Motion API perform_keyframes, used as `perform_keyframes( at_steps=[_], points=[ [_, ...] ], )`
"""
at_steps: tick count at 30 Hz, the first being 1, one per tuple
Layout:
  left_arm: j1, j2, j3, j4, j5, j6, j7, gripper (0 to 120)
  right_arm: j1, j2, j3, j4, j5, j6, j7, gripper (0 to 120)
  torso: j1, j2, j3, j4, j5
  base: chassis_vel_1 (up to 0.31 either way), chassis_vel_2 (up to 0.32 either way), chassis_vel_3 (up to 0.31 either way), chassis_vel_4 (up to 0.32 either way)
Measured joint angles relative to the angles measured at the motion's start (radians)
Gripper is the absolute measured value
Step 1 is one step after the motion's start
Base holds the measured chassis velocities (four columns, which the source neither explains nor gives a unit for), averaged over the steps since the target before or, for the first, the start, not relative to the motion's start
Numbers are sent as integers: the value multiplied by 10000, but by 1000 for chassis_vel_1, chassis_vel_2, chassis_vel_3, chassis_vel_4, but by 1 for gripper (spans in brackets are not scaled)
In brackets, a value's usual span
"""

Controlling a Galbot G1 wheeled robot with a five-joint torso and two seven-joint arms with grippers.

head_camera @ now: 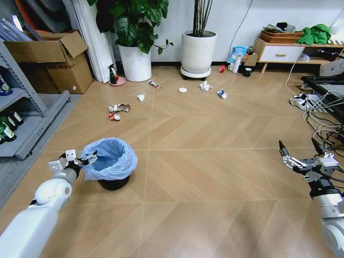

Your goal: Pick up the trash bin and place the garbage on the floor into it.

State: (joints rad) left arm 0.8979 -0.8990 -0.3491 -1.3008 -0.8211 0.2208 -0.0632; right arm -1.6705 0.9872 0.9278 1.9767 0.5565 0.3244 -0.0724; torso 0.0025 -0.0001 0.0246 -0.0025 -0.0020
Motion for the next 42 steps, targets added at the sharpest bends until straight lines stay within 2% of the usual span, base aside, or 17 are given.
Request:
perform_keyframes(
  at_steps=[2,4,14,19,21,22,26,27,30,31,34,35,37,38,41,42],
  points=[
    [-465,-86,243,687,42,-16,114,100,5,-5,-8,-33,7,-13,1,100,0,0,0,0,4,0,0,0,0],
    [-624,-151,327,954,73,-25,157,100,12,-6,-18,-45,10,-18,1,100,0,0,0,-1,1,0,0,0,0],
    [-901,-249,531,1481,206,-29,345,98,96,-55,-50,-161,47,-33,1,100,0,0,-1,0,0,0,0,0,0],
    [-1087,-241,685,1653,253,39,450,83,193,-75,-112,-235,68,-48,0,100,0,0,-1,0,0,0,0,0,0],
    [-1241,-232,775,1799,312,101,505,71,245,-77,-153,-276,70,-54,0,100,0,0,-1,-1,2,0,0,0,0],
    [-1241,-232,775,1799,312,101,505,71,245,-77,-153,-276,70,-54,0,100,0,0,-1,-1,2,0,0,0,0],
    [-1408,-198,884,2016,330,146,698,53,266,-102,-164,-339,93,-56,-2,100,-1,0,-2,-1,2,0,0,0,0],
    [-1408,-198,884,2016,330,146,698,53,266,-102,-164,-339,93,-56,-2,100,-1,0,-2,-1,2,0,0,0,0],
    [-1309,-73,917,1867,320,240,815,38,264,-113,-158,-340,117,-56,-8,100,-1,0,-1,0,0,0,0,0,0],
    [-1309,-73,917,1867,320,240,815,38,264,-113,-158,-340,117,-56,-8,100,-1,0,-1,0,0,0,0,0,0],
    [-1217,14,914,1773,314,302,883,25,249,-113,-159,-340,117,-55,-24,100,-1,0,-1,-1,0,0,0,0,0],
    [-1217,14,914,1773,314,302,883,25,249,-113,-159,-340,117,-55,-24,100,-1,0,-1,-1,0,0,0,0,0],
    [-1151,54,883,1703,313,346,913,15,243,-113,-158,-344,117,-51,-36,100,-1,0,-1,0,1,0,0,0,0],
    [-1151,54,883,1703,313,346,913,15,243,-113,-158,-344,117,-51,-36,100,-1,0,-1,0,1,0,0,0,0],
    [-1066,69,828,1576,254,398,943,1,242,-115,-159,-348,117,-46,-43,100,-1,0,-1,0,-1,0,0,0,0],
    [-1037,77,802,1525,234,408,941,0,242,-115,-159,-350,114,-47,-46,100,-1,0,-1,-2,-2,0,0,0,0]
  ],
)
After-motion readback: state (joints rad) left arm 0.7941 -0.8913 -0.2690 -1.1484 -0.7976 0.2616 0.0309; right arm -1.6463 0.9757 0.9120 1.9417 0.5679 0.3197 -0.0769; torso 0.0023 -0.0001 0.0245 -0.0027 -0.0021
